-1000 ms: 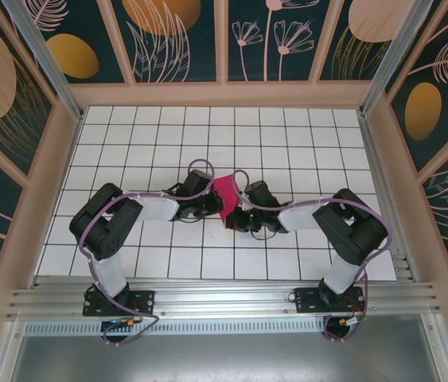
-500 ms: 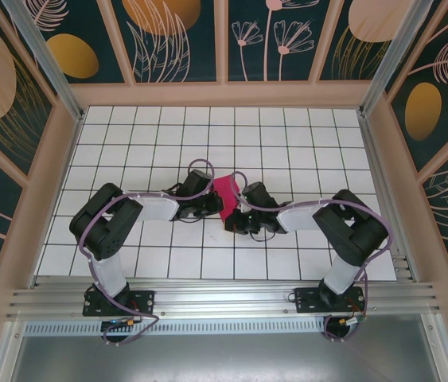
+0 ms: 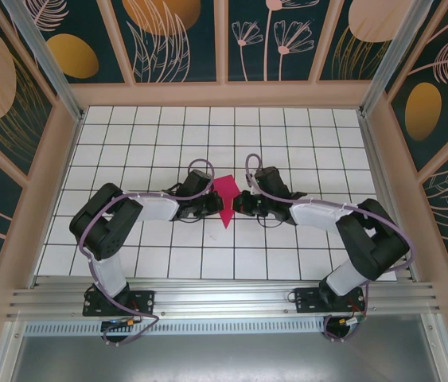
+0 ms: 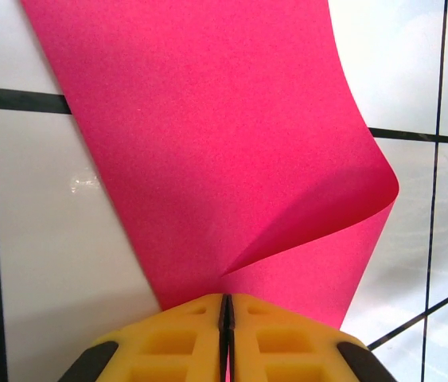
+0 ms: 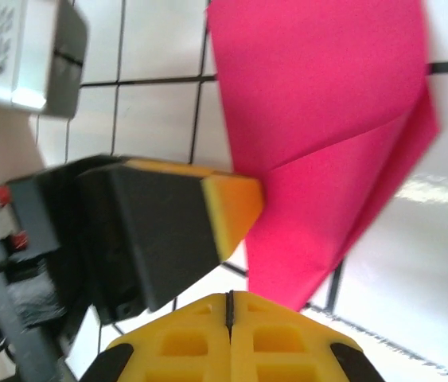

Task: Fold a paper plane with a square sheet of paper (pick it up from the middle)
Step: Third fold the triangle at the center of the table.

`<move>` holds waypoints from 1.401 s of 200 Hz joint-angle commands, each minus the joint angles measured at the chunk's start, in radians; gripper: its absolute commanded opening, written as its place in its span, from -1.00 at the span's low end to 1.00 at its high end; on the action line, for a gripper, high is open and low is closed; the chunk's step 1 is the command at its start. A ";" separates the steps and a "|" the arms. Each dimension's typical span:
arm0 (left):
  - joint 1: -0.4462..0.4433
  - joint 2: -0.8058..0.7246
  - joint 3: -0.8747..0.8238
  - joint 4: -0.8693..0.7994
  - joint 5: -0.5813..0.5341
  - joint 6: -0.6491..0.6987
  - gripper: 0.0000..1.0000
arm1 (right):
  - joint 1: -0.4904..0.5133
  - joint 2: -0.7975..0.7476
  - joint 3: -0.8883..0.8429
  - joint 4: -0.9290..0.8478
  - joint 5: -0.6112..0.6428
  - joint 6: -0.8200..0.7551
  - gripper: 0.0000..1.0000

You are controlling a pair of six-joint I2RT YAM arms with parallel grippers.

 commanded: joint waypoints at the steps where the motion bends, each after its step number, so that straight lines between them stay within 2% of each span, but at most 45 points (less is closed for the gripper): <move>1: -0.002 0.029 0.005 -0.047 -0.034 0.013 -0.76 | -0.009 0.046 0.034 -0.010 -0.005 -0.034 -0.91; 93: -0.002 0.031 0.024 -0.072 -0.041 0.019 -0.76 | -0.049 0.205 0.115 -0.002 -0.013 -0.054 -0.92; 183: -0.001 0.022 0.030 -0.081 -0.044 0.021 -0.75 | -0.052 0.247 0.123 0.006 -0.018 -0.060 -0.91; 232: -0.002 -0.051 0.063 -0.052 -0.012 0.028 -0.69 | -0.040 0.260 0.131 -0.022 0.007 -0.047 -0.90; 280: -0.003 -0.135 -0.020 0.027 0.008 -0.036 -0.66 | -0.012 0.254 0.128 -0.022 0.010 -0.017 -0.90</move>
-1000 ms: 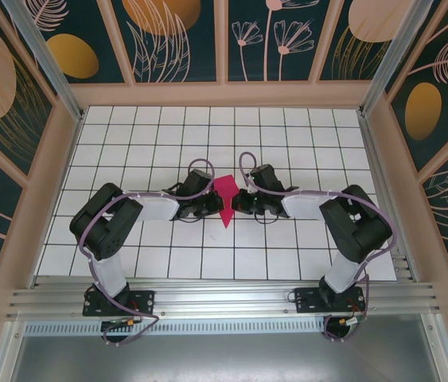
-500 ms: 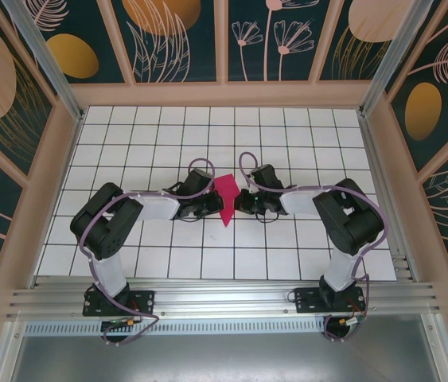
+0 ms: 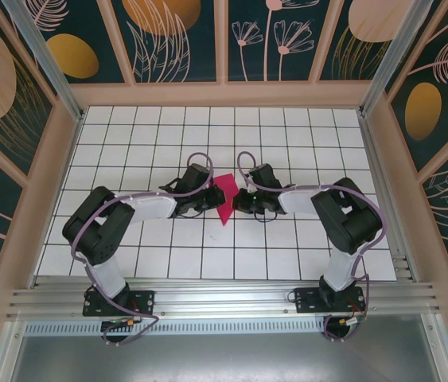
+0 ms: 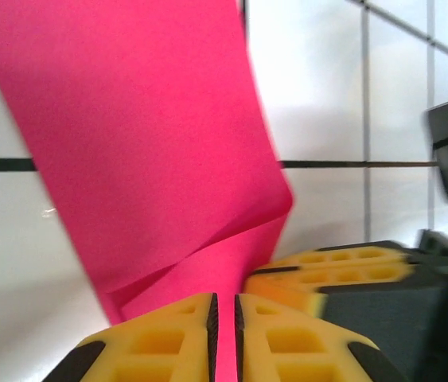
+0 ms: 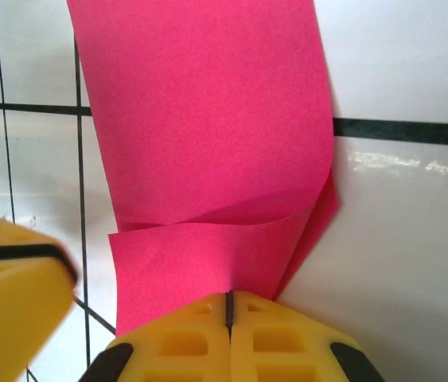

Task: Fold a paper plane with a square sheet of paper (pick it up from the middle)
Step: Third fold the triangle at the center of the table.

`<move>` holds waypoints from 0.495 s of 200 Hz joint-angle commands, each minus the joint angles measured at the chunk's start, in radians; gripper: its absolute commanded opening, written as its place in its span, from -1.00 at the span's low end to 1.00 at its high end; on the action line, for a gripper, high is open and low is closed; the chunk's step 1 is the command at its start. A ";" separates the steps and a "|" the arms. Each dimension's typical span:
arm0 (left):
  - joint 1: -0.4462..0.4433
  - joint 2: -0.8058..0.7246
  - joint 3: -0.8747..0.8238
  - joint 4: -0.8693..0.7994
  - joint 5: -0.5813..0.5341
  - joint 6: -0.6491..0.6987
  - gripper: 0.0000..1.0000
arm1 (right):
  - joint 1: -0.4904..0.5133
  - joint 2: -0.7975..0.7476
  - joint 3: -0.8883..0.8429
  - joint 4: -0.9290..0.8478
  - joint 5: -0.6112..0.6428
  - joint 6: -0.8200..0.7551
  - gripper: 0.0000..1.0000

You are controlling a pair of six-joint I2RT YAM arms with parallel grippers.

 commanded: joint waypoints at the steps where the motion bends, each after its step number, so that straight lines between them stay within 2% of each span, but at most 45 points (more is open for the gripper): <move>1: -0.003 -0.064 -0.049 0.051 0.019 -0.039 -0.66 | 0.024 0.017 0.015 -0.016 0.011 0.024 -0.90; 37: -0.025 -0.096 -0.118 0.112 0.063 -0.078 -0.68 | 0.046 0.015 0.020 -0.019 0.010 0.048 -0.90; 99: -0.040 -0.063 -0.166 0.126 0.061 -0.097 -0.75 | 0.052 0.004 0.013 0.003 -0.002 0.078 -0.90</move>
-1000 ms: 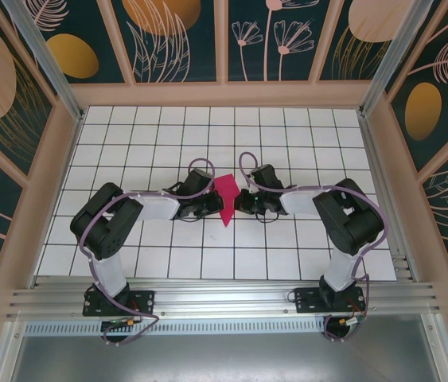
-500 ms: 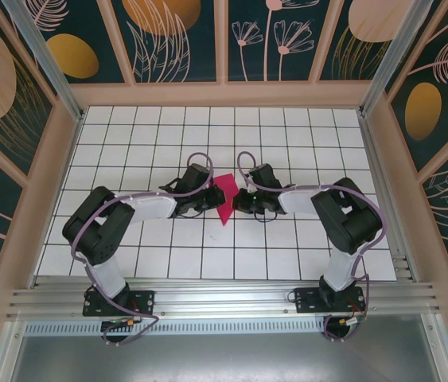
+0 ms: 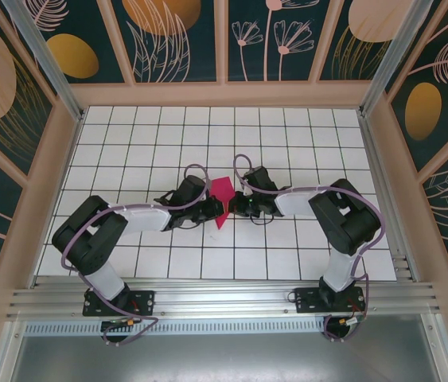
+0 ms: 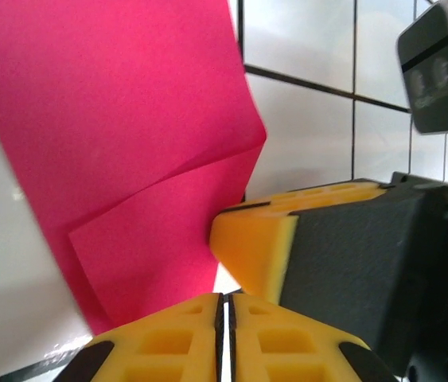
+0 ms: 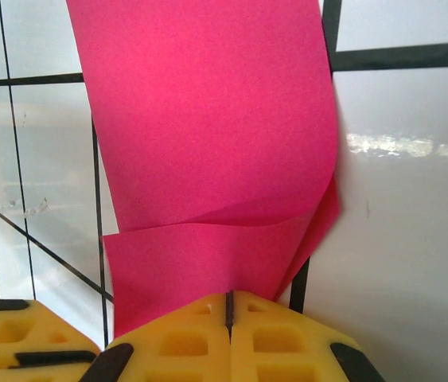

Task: Fold a paper plane with a square sheet of paper (pick it up from the middle)
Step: Third fold the triangle at the center of the table.

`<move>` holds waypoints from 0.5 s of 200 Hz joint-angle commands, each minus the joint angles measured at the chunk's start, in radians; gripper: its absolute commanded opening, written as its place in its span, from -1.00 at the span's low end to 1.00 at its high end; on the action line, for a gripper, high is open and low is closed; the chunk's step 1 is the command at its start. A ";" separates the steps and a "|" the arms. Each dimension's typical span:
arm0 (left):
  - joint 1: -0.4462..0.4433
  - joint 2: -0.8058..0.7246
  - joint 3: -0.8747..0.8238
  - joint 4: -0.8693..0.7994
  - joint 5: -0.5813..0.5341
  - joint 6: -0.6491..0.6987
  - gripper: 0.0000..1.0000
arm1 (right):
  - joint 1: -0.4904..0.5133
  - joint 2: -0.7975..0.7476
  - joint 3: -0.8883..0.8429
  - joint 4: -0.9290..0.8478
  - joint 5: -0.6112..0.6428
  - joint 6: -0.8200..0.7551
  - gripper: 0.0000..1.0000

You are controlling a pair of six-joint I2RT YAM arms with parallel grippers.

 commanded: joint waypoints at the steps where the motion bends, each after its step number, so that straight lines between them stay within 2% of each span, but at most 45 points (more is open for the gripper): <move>1: -0.002 0.016 -0.012 0.045 0.014 -0.019 -0.75 | 0.009 0.004 0.012 0.003 -0.003 0.022 -0.90; 51: -0.002 0.029 -0.009 0.036 0.016 -0.012 -0.75 | 0.008 0.001 0.003 0.032 -0.033 0.028 -0.89; 100: -0.003 0.065 -0.006 -0.035 -0.046 0.014 -0.76 | 0.006 -0.032 -0.003 0.046 -0.037 0.019 -0.87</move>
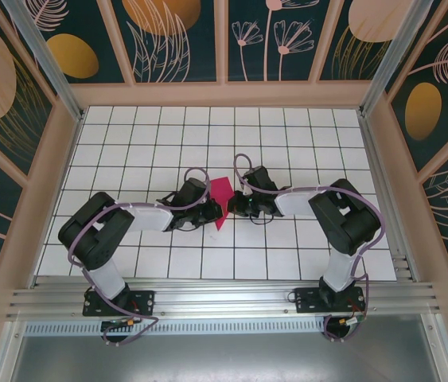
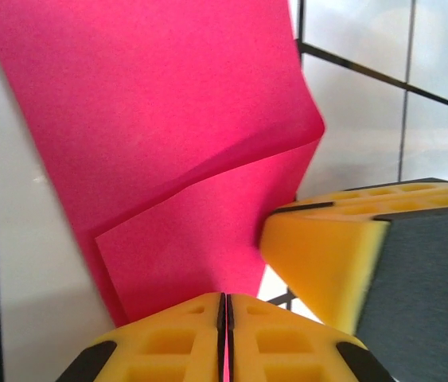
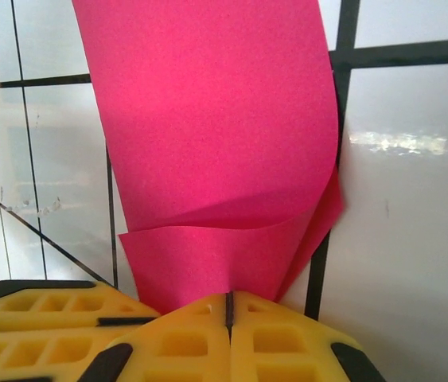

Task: Fold a paper plane with a square sheet of paper (pick it up from the middle)
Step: Third fold the triangle at the center of the table.

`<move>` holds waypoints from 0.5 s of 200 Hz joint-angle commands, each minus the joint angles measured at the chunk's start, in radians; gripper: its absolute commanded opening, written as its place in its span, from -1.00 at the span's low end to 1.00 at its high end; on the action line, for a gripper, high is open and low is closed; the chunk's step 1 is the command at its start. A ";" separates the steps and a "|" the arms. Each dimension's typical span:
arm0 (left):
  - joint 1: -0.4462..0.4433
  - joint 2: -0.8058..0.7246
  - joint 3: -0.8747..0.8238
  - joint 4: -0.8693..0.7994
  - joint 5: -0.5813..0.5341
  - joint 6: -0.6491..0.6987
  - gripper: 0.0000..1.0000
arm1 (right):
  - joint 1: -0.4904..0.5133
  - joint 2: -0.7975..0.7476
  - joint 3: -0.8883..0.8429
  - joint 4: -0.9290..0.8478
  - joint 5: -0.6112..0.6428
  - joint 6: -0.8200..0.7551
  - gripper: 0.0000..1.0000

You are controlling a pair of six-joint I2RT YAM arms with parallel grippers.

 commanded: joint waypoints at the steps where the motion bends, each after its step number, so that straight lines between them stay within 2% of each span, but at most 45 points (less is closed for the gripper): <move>1: -0.003 0.014 0.000 -0.039 -0.037 0.019 -0.76 | 0.006 -0.032 -0.003 0.029 -0.018 0.002 -0.87; 48: -0.004 0.010 0.012 -0.068 -0.061 0.032 -0.75 | 0.002 -0.071 -0.010 0.018 0.006 -0.022 -0.80; 100: -0.003 0.022 0.020 -0.071 -0.058 0.038 -0.76 | 0.004 -0.039 0.001 0.026 0.000 -0.025 -0.80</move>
